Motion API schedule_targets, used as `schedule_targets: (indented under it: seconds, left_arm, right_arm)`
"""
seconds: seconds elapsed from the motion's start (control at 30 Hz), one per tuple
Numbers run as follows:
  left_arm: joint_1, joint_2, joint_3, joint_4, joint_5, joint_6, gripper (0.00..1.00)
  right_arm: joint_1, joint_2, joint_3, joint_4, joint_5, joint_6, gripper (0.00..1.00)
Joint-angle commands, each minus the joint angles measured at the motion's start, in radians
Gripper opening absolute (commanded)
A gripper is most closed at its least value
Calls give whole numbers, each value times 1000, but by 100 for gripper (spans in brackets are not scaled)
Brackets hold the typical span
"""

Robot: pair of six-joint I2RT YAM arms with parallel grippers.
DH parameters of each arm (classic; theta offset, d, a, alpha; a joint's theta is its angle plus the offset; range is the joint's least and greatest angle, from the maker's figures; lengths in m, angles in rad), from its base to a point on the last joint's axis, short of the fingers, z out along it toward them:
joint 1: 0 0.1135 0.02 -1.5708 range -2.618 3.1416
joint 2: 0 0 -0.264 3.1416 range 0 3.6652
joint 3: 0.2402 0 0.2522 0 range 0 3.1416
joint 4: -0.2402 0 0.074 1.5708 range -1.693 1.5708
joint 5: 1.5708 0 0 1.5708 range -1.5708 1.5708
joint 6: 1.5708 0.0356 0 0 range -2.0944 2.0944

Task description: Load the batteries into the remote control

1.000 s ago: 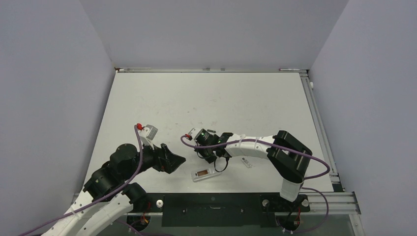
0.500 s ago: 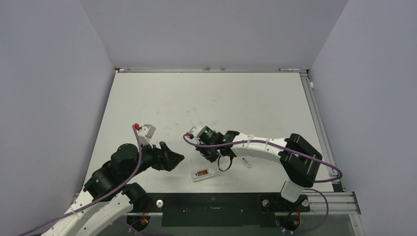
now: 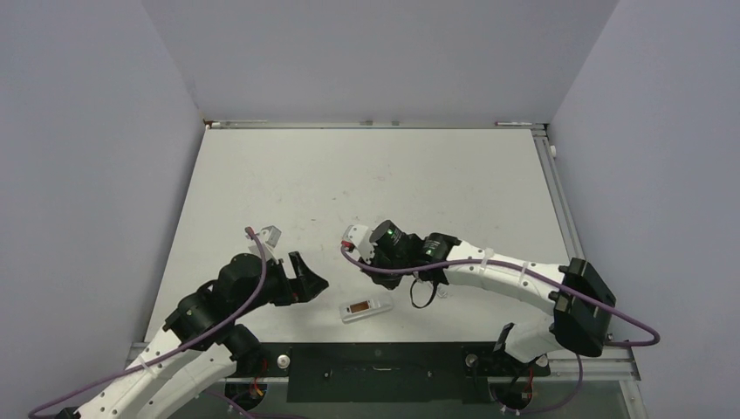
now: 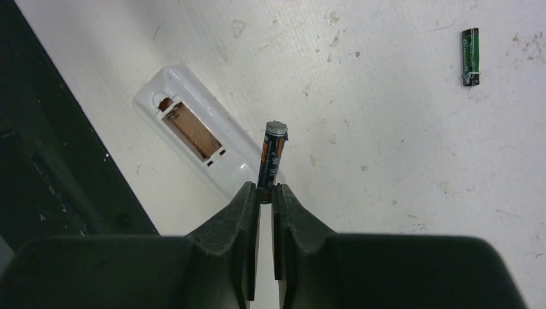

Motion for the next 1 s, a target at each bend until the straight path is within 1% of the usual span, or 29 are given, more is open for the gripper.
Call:
schedule_targets:
  seconds: [0.0,0.13,0.2,0.37,0.77,0.97]
  left_arm:
    - [-4,39,-12,-25,-23,-100,84]
    - [-3,94,-47,5,3,-136,84]
    - [-3,126,-68,37,56,-153,84]
    - [-3,187,-95,96,101,-174,83]
    - [3,264,-158,224,168,-214,83]
    - [12,272,-180,266,198,-218,83]
  right_arm:
    - [20,-93,-19,-14,-72,-127,8]
    - [48,-122,-22,-42,-78,-227,8]
    - [61,-131,-23,-57,-82,-275,8]
    - [84,-142,-27,-96,-89,-386,9]
    - [157,-98,3,-146,-27,-596,8]
    - [179,-81,9,-135,-1,-657,8]
